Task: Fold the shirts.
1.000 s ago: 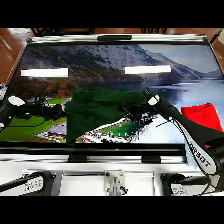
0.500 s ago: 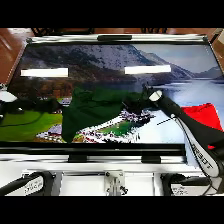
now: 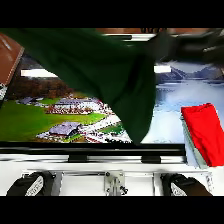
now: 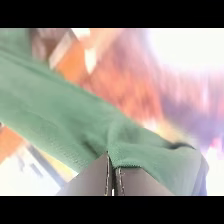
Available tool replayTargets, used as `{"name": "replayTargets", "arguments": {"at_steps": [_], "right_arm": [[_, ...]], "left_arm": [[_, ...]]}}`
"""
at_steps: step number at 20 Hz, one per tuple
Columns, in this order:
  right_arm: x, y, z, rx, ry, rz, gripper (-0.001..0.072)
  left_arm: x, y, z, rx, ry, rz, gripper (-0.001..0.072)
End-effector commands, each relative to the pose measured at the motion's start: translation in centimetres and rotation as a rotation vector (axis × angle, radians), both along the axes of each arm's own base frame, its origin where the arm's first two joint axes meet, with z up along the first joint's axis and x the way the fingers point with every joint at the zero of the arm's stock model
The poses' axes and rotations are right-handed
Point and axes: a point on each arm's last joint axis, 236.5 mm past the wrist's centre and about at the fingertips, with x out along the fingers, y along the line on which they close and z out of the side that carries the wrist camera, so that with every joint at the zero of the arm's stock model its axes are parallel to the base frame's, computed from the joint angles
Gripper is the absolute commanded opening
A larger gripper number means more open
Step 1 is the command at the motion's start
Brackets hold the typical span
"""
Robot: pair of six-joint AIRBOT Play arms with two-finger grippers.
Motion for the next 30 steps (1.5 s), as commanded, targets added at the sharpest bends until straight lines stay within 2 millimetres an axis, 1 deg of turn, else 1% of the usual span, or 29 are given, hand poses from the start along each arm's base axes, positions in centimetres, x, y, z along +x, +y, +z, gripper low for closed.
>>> {"name": "replayTargets", "arguments": {"at_steps": [1,2,3,4,5,7,9,10,12,13,14,16,17,18,19,20,21,22,23,25,27,28,30], "right_arm": [[-9.1,-1.6,9.1,0.08,-0.216,-0.003,0.0061],[-10.2,-1.8,9.5,0.087,-0.218,-0.004,0.0061],[-11.3,-1.9,9.3,0.08,-0.208,0.0,0.0062],[-12.0,-1.9,8.7,0.065,-0.184,0.009,0.0061],[-12.3,-1.9,7.8,0.043,-0.143,0.015,0.0061],[-12.2,-2.1,4.4,-0.031,-0.005,0.017,0.0061],[-11.6,-2.6,0.2,-0.125,0.167,0.022,0.0062],[-10.7,-2.9,-2.0,-0.174,0.251,0.017,0.0062],[-8.2,-3.1,-6.1,-0.214,0.405,-0.001,0.0061],[-7.1,-2.8,-8.6,-0.231,0.485,0.008,0.0062],[-6.3,-2.4,-11.9,-0.262,0.578,0.023,0.0062],[-4.5,-1.8,-20.0,-0.368,0.724,0.025,0.0062],[-3.1,-1.6,-24.6,-0.423,0.766,-0.002,0.0062],[-1.3,-1.4,-28.6,-0.45,0.792,-0.047,0.0062],[1.1,-1.0,-32.2,-0.449,0.798,-0.085,0.0062],[3.7,-0.5,-34.9,-0.433,0.793,-0.123,0.0062],[7.0,-0.1,-37.3,-0.398,0.765,-0.183,0.0062],[10.0,0.3,-38.9,-0.35,0.723,-0.242,0.0062],[12.8,0.8,-40.0,-0.281,0.686,-0.3,0.0062],[16.6,1.7,-40.8,-0.126,0.658,-0.395,0.0062],[18.5,2.0,-41.4,-0.027,0.661,-0.455,0.0063],[18.9,2.0,-41.7,-0.014,0.662,-0.467,0.0063],[19.0,1.9,-42.0,-0.017,0.662,-0.47,0.0076]], "left_arm": [[-10.9,-0.8,6.4,0.032,-0.263,0.053,0.0037],[-11.4,-0.3,6.1,0.052,-0.261,0.091,0.0037],[-11.2,0.4,5.6,0.053,-0.232,0.131,0.0037],[-10.7,1.1,4.8,0.053,-0.189,0.161,0.0037],[-9.9,1.6,3.6,0.07,-0.135,0.189,0.0037],[-7.6,2.6,0.3,0.133,-0.009,0.23,0.0037],[-4.7,3.3,-3.5,0.16,0.122,0.235,0.0037],[-2.9,3.5,-5.6,0.15,0.192,0.227,0.0037],[1.2,4.2,-11.4,0.106,0.369,0.209,0.0037],[3.3,4.5,-15.0,0.101,0.466,0.202,0.0037],[5.1,4.9,-18.7,0.096,0.562,0.195,0.0037],[8.0,5.3,-25.8,0.081,0.74,0.18,0.0037],[9.4,5.4,-29.3,0.062,0.824,0.166,0.0037],[10.8,5.4,-32.3,0.031,0.89,0.156,0.0037],[12.2,5.3,-34.6,-0.008,0.937,0.147,0.0037],[13.8,5.4,-36.7,-0.053,0.973,0.143,0.0037],[15.6,5.4,-38.6,-0.111,1.002,0.141,0.0037],[17.3,5.4,-40.0,-0.166,1.025,0.139,0.0038],[19.1,5.3,-41.4,-0.245,1.046,0.131,0.0037],[21.9,4.4,-44.1,-0.432,1.107,0.092,0.0037],[23.8,3.9,-47.3,-0.572,1.183,0.074,0.0037],[24.2,3.8,-49.3,-0.6,1.224,0.077,0.0038],[24.4,3.7,-52.5,-0.612,1.295,0.085,0.0038]]}}
